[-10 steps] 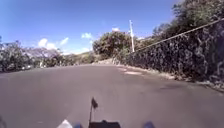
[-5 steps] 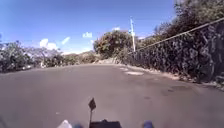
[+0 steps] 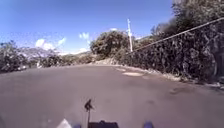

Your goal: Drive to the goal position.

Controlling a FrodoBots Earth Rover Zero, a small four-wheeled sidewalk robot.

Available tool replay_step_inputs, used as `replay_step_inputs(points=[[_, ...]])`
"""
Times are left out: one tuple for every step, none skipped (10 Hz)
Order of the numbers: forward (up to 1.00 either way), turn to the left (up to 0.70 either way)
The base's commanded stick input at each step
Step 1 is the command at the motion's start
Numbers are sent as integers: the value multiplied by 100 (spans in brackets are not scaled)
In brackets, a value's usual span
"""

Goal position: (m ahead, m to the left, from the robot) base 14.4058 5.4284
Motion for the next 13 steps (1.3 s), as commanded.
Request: replay_step_inputs(points=[[50, 0], [50, 0], [50, 0], [50, 0], [50, 0], [50, 0], [50, 0], [50, 0], [50, 0], [50, 0], [50, 0], [50, 0], [50, 0]])
